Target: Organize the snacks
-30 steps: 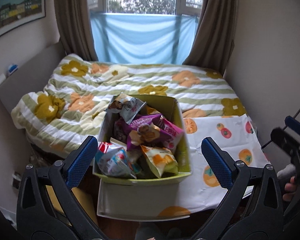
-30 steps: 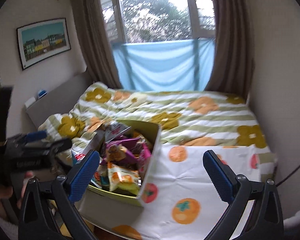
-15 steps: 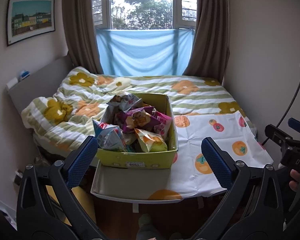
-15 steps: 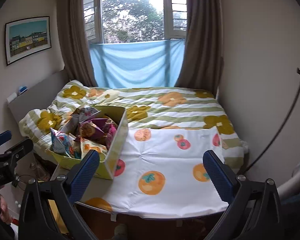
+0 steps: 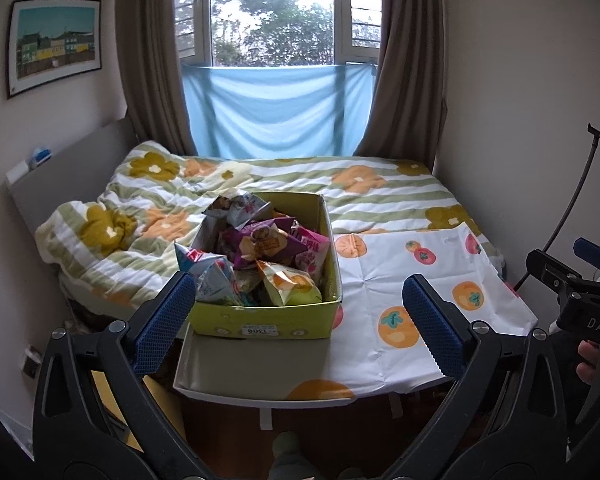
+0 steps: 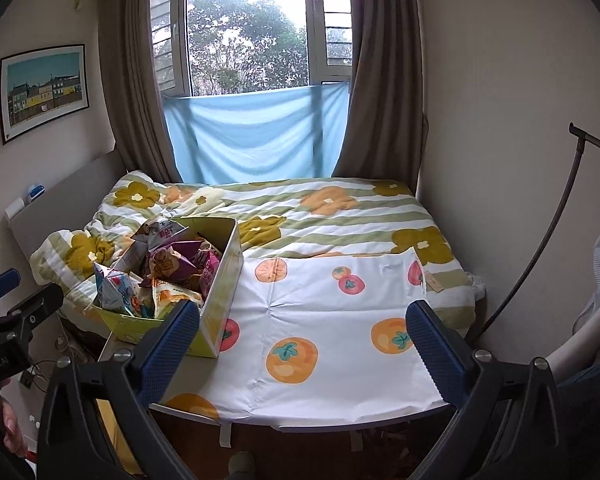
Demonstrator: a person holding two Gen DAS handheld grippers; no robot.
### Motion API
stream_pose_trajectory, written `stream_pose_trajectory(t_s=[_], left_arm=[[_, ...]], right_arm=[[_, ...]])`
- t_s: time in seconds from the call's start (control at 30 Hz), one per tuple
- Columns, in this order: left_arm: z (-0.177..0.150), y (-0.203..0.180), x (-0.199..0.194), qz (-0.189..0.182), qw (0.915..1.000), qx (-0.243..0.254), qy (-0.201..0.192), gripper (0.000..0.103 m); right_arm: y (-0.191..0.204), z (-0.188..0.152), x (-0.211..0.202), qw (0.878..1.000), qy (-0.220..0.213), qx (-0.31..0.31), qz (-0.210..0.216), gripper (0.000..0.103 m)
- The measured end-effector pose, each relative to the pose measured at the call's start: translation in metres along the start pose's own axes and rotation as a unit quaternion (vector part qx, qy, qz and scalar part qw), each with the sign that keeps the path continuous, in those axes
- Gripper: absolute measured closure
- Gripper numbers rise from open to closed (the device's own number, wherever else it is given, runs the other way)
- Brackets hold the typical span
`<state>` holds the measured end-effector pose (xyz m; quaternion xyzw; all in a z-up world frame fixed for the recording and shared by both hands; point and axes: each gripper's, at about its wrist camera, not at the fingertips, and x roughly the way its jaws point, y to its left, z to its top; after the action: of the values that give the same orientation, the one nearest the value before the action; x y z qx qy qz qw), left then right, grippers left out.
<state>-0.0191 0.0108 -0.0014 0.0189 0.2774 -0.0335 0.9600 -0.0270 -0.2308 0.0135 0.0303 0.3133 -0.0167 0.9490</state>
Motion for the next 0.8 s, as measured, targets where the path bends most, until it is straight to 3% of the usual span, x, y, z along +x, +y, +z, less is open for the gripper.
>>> stream_pose_trajectory(t_s=[0.8], left_arm=[[0.007, -0.009, 0.004, -0.011, 0.9999, 0.007, -0.009, 0.0]], right_arm=[[-0.004, 0.001, 0.001, 1.0, 0.002, 0.005, -0.016, 0.0]])
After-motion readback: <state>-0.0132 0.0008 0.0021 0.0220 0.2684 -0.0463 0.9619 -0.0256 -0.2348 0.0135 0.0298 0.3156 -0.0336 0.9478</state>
